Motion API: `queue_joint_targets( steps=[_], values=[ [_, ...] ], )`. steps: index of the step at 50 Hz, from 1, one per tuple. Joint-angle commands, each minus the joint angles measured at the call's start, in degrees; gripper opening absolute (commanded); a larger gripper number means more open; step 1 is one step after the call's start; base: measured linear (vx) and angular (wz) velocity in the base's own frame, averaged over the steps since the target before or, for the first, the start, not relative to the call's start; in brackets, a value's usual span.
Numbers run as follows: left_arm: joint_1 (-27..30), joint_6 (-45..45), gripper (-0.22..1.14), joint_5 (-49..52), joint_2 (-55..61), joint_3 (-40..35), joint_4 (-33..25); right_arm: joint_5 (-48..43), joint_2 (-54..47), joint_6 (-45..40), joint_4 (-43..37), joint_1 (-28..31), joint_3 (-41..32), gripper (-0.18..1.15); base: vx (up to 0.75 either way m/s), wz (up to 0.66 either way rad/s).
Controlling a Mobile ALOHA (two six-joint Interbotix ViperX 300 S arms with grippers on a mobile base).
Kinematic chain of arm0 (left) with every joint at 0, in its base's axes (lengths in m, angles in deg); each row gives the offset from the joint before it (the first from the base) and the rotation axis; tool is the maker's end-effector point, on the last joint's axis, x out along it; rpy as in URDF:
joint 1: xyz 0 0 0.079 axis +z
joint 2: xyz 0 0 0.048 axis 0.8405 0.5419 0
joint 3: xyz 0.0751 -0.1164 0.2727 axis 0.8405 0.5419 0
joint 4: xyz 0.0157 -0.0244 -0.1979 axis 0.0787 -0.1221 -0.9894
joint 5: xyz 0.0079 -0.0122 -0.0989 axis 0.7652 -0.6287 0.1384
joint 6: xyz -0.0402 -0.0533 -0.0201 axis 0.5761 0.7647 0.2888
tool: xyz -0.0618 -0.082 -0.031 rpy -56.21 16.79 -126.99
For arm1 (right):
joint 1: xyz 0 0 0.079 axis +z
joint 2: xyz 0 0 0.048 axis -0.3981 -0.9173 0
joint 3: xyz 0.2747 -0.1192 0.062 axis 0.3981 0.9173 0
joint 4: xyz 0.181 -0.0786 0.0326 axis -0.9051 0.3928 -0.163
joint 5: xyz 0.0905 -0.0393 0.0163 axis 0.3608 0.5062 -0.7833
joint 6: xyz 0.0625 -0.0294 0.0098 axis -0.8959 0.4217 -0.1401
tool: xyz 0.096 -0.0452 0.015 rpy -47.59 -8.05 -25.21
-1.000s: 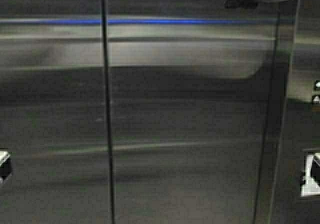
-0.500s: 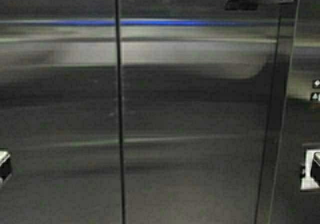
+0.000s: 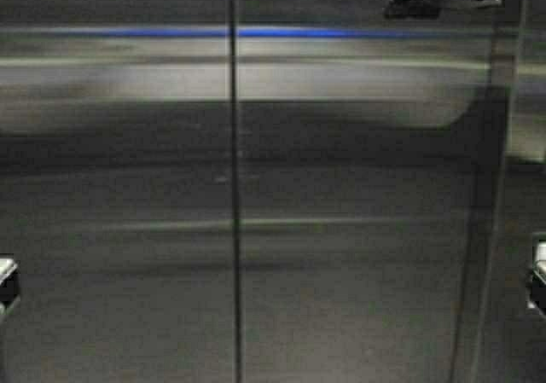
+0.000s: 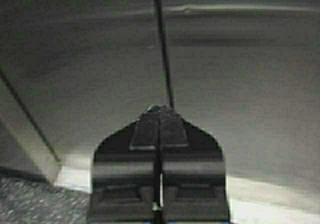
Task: Navigate to elevator, push the call button, then enter the elevator
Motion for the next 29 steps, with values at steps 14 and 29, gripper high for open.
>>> queue_joint_targets(
  steps=[14, 29],
  values=[
    [0.09, -0.35, 0.03, -0.09, 0.26, -1.58, -0.09, -0.53, 2.64, 0.18, 0.09, -0.09, 0.09, 0.05, -0.09, 0.17],
    [0.09, -0.62, 0.03, -0.09, 0.53, -1.32, -0.09, -0.53, 2.9, 0.18, 0.09, -0.79, 0.44, 0.05, -0.07, 0.18]
  ],
)
